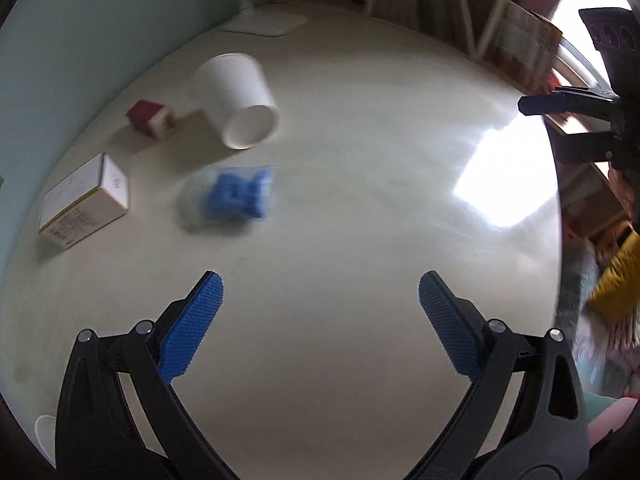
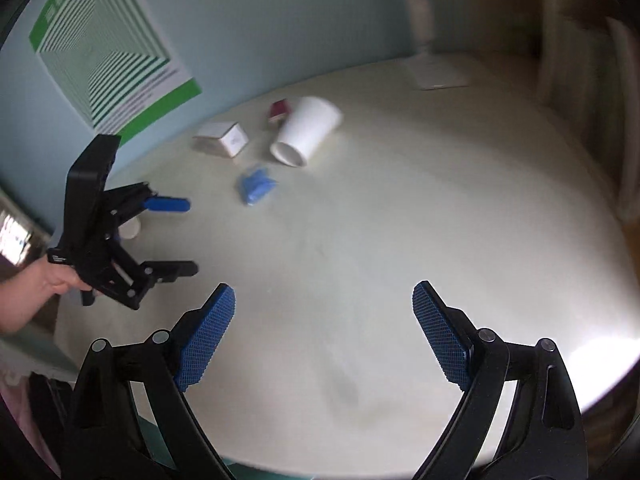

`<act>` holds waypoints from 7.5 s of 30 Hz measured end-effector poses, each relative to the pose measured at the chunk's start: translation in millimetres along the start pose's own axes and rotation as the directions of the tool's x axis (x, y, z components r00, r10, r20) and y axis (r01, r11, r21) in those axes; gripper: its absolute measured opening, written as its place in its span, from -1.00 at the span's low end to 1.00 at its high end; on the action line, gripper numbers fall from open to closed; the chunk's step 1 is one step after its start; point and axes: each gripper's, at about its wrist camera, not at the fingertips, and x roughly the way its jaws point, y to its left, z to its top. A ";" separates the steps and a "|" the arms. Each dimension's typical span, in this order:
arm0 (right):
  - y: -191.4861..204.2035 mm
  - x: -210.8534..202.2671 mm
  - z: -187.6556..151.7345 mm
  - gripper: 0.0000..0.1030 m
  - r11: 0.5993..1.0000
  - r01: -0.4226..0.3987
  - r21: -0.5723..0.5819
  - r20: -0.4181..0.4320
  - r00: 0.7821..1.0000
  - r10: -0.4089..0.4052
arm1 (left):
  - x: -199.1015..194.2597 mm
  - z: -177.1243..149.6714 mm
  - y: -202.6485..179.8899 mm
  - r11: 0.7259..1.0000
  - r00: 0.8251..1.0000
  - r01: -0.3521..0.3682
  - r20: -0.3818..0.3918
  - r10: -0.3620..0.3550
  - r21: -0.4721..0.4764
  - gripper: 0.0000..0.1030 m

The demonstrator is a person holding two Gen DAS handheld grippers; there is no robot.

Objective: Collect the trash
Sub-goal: 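Grasp the bagged blue sponge with the left tool while the right tool grasps the white paper cup, then carry the blue bag and the paper cup over the teal bin, then open both tools over the bin to drop the bag and cup, then move both open tools back over the table, then grasp the white drawn-on box with the left tool while the right tool grasps the red box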

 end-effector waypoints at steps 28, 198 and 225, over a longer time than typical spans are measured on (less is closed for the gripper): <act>-10.4 203.4 173.7 0.74 0.973 -0.178 0.149 -0.310 0.926 0.217 | 81.8 67.5 76.0 0.999 0.999 0.016 -0.029 -0.017 -0.051 0.38; -46.4 -99.9 -70.3 0.75 0.959 -0.104 0.262 0.017 0.995 0.103 | -43.1 42.5 -87.2 0.995 0.998 -0.023 0.060 0.029 -0.093 0.86; 39.4 180.8 212.7 0.75 0.990 -0.143 -0.009 -0.208 0.968 0.138 | -10.7 66.2 200.6 0.861 0.978 -0.179 0.009 0.208 -0.476 0.87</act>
